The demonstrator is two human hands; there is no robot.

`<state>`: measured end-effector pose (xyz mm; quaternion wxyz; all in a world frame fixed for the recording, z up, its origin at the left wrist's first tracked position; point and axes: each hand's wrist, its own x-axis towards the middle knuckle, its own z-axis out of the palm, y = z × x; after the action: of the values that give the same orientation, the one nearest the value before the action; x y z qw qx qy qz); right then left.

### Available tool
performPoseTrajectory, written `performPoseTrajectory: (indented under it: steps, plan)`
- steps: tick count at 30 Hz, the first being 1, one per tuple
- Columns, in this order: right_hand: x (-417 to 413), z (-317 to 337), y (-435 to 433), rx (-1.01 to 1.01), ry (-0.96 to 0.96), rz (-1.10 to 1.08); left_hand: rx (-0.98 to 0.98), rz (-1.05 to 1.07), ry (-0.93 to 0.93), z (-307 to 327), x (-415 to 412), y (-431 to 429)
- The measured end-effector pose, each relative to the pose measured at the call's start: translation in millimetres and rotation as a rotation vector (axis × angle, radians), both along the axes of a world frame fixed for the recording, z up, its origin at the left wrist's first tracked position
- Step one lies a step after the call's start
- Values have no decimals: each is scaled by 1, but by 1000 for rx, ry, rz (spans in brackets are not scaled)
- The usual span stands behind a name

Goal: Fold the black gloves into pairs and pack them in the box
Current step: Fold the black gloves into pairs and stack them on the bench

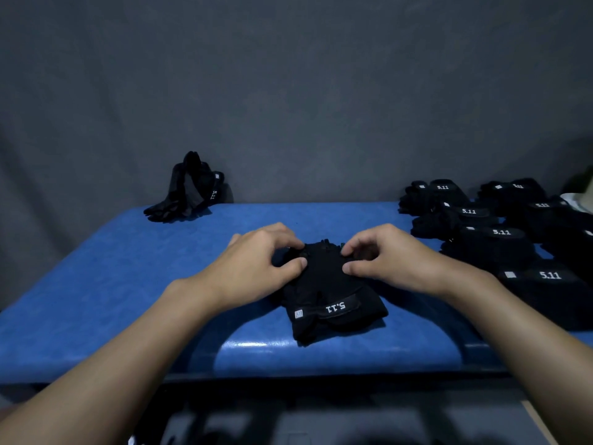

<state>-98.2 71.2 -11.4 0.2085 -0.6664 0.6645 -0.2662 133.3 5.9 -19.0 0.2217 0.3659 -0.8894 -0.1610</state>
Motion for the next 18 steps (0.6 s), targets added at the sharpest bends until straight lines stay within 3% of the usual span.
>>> performPoseTrajectory:
  steps: [5,11,18]
  plan:
    - [3,7,2,-78,-59,-41,67,-49,138,1,-2,0]
    - [9,7,5,-101,-221,-50,56,-19,167,3,0,0]
    - [14,8,6,-72,-156,-17,59,-11,163,3,0,0]
